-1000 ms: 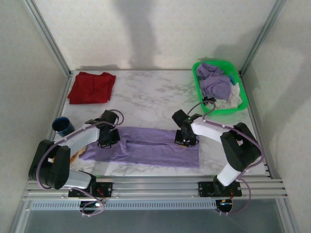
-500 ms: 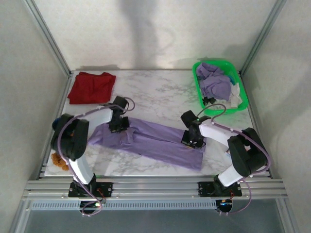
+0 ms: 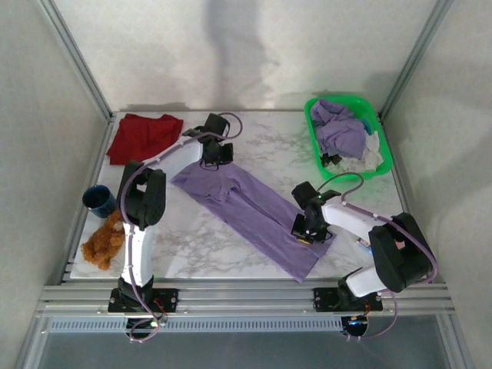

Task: Fold and stack the t-shirts

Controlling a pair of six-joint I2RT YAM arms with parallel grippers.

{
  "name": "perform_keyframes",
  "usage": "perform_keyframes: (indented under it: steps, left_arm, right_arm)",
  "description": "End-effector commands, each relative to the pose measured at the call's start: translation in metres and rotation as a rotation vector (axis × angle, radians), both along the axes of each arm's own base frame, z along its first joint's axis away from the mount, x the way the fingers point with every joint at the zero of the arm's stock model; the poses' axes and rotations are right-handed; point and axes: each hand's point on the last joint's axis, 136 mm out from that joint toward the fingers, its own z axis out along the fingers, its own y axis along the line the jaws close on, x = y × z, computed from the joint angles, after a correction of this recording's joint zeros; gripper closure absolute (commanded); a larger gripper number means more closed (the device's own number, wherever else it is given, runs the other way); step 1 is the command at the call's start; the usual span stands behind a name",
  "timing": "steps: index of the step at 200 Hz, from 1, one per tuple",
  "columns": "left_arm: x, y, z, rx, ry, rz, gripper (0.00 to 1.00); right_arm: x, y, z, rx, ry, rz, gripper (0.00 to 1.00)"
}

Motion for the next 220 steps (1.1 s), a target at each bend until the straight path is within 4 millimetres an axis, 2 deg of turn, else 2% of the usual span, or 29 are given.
perform_keyframes:
  steps: [1,39,64,91,123,158,183,199,220]
  left_arm:
    - [-0.015,0.018,0.019,0.056,0.011,0.025,1.00]
    - [-0.056,0.053,0.000,0.134,0.042,0.119,1.00]
    - [-0.070,0.064,-0.021,0.150,0.084,0.130,1.00]
    - [-0.067,0.063,-0.038,0.157,0.091,0.127,1.00]
    - [-0.051,0.064,-0.053,0.218,0.058,0.140,1.00]
    - [-0.032,0.049,-0.068,0.228,0.054,0.128,1.00]
    - [-0.016,0.021,-0.067,0.178,0.034,0.102,1.00]
    - [-0.005,-0.003,-0.070,0.140,0.036,0.070,1.00]
    - [0.010,-0.039,-0.077,0.098,0.042,0.009,1.00]
  right_arm:
    - [-0.016,0.003,-0.008,-0.003,0.066,0.007,1.00]
    - [-0.012,0.003,-0.010,-0.024,0.071,0.024,1.00]
    - [-0.010,0.006,-0.010,-0.013,0.074,0.034,1.00]
    - [-0.014,0.005,-0.012,-0.013,0.088,0.039,1.00]
    - [-0.020,0.003,-0.014,-0.002,0.079,0.025,1.00]
    - [-0.026,-0.001,-0.017,-0.003,0.087,0.015,1.00]
    - [-0.034,0.004,-0.018,0.021,0.097,0.012,1.00]
    - [-0.040,0.017,-0.020,0.044,0.101,0.020,1.00]
    - [-0.044,0.046,-0.019,0.079,0.093,0.042,1.00]
